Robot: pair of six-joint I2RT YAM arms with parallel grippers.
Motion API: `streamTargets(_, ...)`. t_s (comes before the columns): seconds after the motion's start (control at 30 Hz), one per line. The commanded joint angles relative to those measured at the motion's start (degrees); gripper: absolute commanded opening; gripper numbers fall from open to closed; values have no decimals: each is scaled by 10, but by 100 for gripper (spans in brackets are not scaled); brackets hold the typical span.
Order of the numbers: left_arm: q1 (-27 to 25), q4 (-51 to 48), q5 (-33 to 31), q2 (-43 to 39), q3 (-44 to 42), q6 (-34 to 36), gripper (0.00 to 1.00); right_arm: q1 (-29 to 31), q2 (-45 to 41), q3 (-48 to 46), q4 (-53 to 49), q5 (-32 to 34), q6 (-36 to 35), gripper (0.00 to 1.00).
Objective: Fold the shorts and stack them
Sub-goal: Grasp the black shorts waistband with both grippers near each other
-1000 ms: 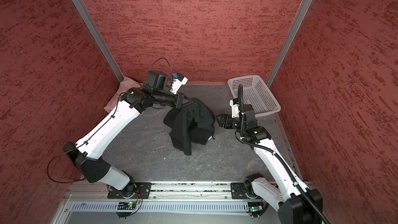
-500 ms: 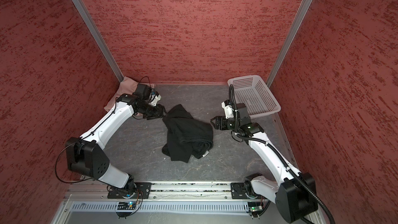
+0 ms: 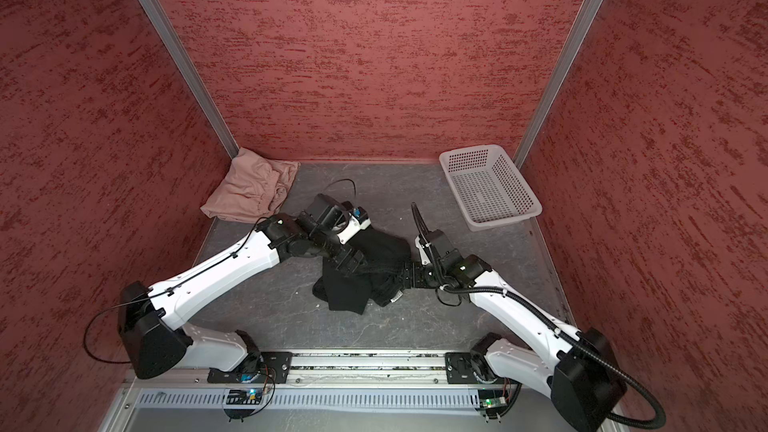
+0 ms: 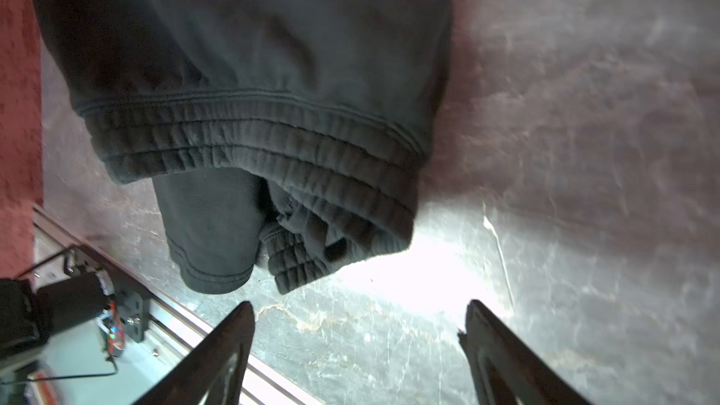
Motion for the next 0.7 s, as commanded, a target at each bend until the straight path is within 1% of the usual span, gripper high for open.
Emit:
streamTargets(0.0,-28,-19,-43,25,-4,90,99,1,-39,-28,-37,4,74,86)
streamTargets(0.07,-41,-46,-64,46,9,104,99,0,-66,-34,-37,10,80,87)
streamTargets(0.17,-57,-69,-125,66,15,117,99,-1,-88,-43,-22,4,87,87)
streamTargets(0.33,-66,-103,-229,100,12,134,100,-1,-84,-70,25,-22,91,87)
streamTargets(0.5,-80,-72,-277,104,-12,155,100,-2,-71,-79,55,-34,87,87)
streamTargets(0.67,-83,-67,-273,109,-13,169,100,-2,-69,-83,72,-39,82,87)
